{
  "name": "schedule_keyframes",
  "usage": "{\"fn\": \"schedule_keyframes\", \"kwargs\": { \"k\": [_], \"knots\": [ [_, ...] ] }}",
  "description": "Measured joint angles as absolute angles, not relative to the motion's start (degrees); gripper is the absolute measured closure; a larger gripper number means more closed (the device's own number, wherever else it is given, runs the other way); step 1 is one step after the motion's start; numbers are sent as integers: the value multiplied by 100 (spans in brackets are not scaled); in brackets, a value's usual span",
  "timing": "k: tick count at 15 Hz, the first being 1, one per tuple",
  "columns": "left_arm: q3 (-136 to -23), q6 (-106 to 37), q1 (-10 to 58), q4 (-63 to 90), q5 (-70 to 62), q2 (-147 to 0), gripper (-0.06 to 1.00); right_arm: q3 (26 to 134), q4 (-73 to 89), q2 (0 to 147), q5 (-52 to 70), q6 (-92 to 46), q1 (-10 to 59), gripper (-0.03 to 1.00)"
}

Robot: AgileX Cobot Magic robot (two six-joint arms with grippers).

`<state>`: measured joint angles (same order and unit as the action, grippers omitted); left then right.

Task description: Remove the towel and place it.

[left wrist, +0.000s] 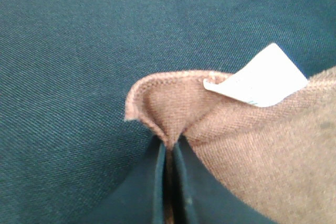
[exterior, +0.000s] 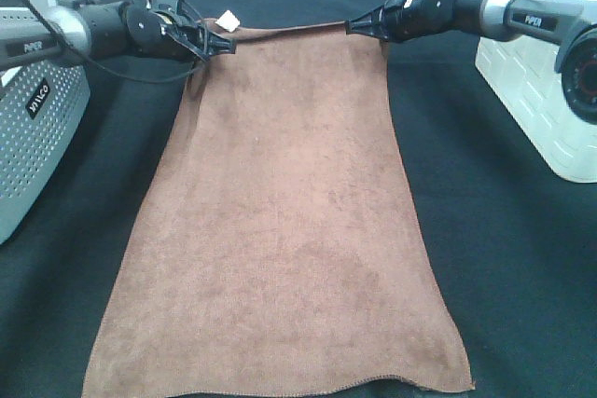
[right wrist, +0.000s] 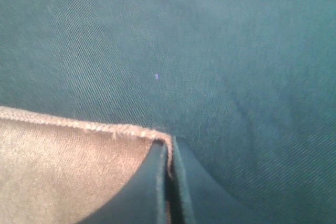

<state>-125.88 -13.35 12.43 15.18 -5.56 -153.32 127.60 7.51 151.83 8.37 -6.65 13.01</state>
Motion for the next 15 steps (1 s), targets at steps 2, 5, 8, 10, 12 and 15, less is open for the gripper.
{"fn": "schedule_keyframes", "kwargs": {
  "k": [2, 5, 8, 10, 12, 15],
  "knots": [
    [-12588, -1335, 1289, 1518, -281, -15441, 94, 12892, 785, 15321, 837, -665, 1301, 96],
    [-12599, -1335, 1289, 1507, 0, -15527, 83, 13018, 877, 15453, 814, -659, 1283, 84],
    [-12599, -1341, 1289, 1473, 298, -15619, 24, 13058, 894, 15481, 751, -659, 1175, 36],
    [-12599, -1341, 1289, 1490, 321, -15630, 21, 13063, 894, 15481, 751, -659, 1163, 31],
    [-12599, -1341, 1289, 1518, 321, -15630, 19, 13063, 865, 15481, 779, -659, 1146, 30],
    [-12599, -1341, 1289, 1524, 321, -15630, 19, 13063, 831, 15481, 877, -659, 1140, 29]
  ]
}}
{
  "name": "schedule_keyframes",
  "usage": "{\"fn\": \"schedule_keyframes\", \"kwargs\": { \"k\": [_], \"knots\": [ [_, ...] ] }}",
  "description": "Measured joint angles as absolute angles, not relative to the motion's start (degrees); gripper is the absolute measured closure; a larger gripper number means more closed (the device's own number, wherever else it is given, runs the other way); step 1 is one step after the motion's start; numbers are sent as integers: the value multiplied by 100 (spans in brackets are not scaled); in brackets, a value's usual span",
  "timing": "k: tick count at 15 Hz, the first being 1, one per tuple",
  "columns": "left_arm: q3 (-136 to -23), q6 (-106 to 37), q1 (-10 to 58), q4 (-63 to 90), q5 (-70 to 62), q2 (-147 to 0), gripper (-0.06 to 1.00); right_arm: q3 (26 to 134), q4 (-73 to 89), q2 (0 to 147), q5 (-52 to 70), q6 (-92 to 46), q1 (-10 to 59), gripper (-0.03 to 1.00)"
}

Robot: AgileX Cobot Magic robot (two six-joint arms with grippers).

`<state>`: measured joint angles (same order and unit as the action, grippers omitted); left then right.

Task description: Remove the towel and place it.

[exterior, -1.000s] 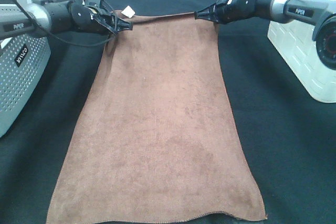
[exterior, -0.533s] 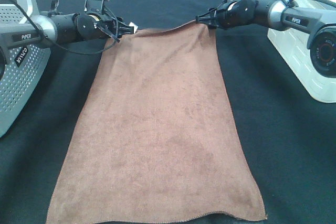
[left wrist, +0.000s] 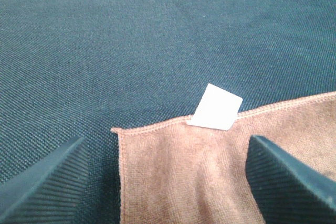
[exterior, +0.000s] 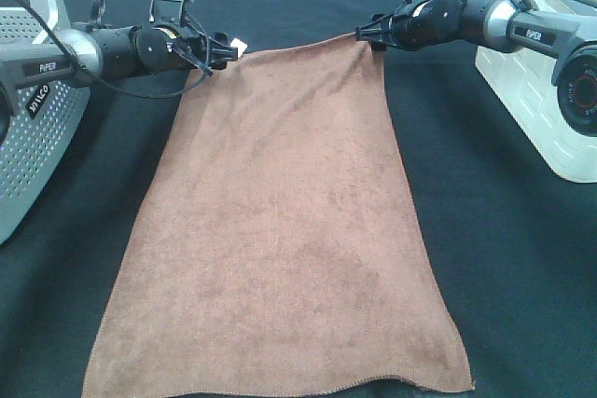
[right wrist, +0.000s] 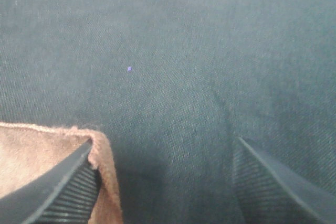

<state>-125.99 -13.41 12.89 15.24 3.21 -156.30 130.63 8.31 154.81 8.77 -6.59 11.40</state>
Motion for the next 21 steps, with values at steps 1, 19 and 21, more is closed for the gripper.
{"fn": "schedule_keyframes", "kwargs": {
  "k": [1, 19, 21],
  "knots": [
    [-12599, -1341, 1289, 1524, 321, -15630, 19, 13063, 831, 15481, 894, -659, 1140, 29],
    [-12599, -1243, 1289, 1232, -2733, -14284, 13, 13069, 1106, 13860, 4240, -722, 1140, 29],
    [-12599, -1146, 1289, 1089, -3988, -13556, 12, 13069, 968, 13281, 5180, -716, 1140, 29]
  ]
}}
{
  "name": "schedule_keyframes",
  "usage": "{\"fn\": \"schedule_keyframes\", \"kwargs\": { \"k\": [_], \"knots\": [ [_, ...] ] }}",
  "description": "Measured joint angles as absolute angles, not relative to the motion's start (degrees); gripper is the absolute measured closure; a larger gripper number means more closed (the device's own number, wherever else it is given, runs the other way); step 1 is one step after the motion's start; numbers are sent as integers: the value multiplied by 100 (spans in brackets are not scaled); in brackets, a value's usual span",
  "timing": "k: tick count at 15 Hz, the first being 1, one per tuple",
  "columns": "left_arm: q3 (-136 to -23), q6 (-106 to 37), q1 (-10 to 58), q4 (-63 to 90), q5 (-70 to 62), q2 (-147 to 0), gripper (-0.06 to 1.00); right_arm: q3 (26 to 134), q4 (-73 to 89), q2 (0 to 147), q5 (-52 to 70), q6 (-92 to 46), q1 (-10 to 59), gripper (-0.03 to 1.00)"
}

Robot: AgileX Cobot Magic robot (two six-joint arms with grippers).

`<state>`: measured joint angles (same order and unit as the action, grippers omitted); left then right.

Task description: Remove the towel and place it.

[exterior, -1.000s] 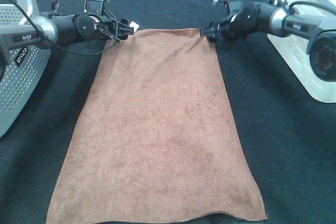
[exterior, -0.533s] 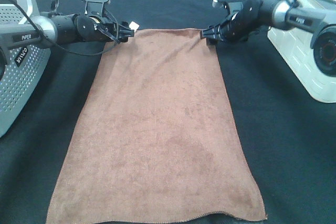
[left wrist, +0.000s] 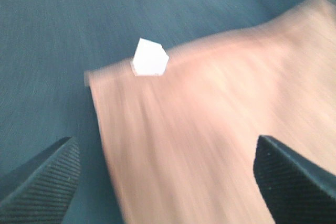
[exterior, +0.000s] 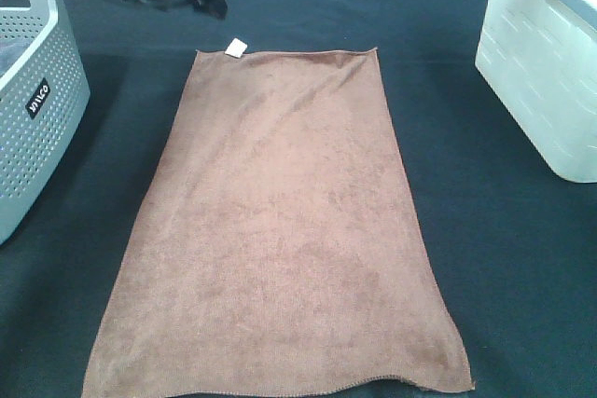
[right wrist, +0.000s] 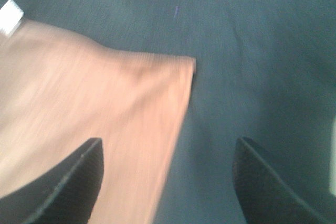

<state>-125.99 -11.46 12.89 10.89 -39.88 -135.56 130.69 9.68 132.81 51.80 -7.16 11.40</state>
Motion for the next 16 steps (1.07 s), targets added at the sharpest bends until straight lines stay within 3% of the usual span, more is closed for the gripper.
{"fn": "schedule_keyframes", "kwargs": {
  "k": [3, 7, 11, 13, 16],
  "knots": [
    [-12599, -418, 1134, 579, -5472, -12634, 11, 13069, 934, 12324, 5707, -390, 963, 29],
    [-12639, -57, 252, 264, -6217, -11643, 11, 13069, 837, 11465, 6686, -264, 286, 29],
    [-12639, 52, 63, 52, -6927, -11253, 11, 12955, 785, 11035, 6973, -264, 149, 29],
    [-12405, 155, 52, 0, -6944, -11007, 11, 12221, 733, 10416, 6967, -275, 149, 29],
    [-10445, 218, 46, 34, -6933, -9746, 11, 9580, 647, 8652, 6967, -275, 149, 29]
  ]
}}
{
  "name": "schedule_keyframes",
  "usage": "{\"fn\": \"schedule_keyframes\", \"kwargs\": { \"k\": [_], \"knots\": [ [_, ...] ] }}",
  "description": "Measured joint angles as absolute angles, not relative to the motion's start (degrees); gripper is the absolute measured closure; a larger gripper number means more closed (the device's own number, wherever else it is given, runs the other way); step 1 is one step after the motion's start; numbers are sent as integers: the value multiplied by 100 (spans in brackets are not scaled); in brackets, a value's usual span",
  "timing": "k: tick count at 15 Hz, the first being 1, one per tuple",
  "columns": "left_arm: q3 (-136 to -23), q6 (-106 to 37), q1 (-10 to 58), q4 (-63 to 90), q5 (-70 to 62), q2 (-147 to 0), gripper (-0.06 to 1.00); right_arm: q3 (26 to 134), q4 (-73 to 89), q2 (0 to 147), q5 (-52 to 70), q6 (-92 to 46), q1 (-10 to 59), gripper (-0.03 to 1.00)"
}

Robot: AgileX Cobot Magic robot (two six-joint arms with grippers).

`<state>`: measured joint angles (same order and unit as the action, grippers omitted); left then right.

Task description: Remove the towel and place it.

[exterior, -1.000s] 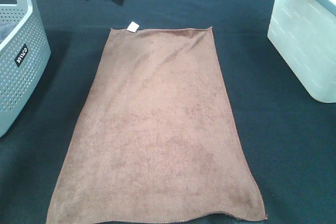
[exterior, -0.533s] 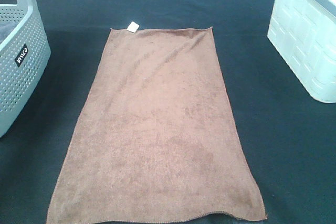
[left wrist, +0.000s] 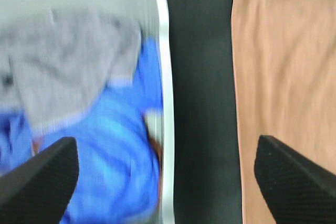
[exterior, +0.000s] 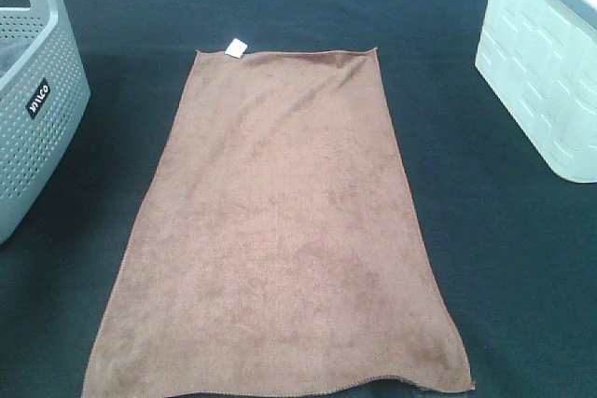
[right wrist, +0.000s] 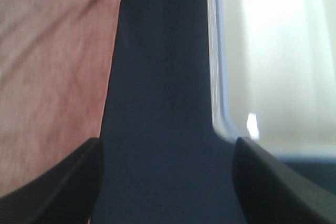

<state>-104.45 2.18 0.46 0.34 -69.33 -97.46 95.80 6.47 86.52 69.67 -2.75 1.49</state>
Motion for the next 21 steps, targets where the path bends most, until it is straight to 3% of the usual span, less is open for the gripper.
{"fn": "schedule_keyframes", "kwargs": {
  "k": [4, 7, 13, 21],
  "knots": [
    [-7683, 332, 46, -74, -6182, -7271, 11, 6589, 716, 6010, 6996, -275, 149, 29],
    [-6434, 367, 46, -143, -5982, -5672, 11, 5265, 705, 4148, 7007, -269, 149, 29],
    [-4750, 384, 46, -722, -5879, -2979, 11, 4291, 699, 1438, 6973, -269, 149, 29],
    [-3157, 413, 46, -751, -5879, -395, 11, 3369, 682, -23, 6595, -487, 149, 29]
  ]
}}
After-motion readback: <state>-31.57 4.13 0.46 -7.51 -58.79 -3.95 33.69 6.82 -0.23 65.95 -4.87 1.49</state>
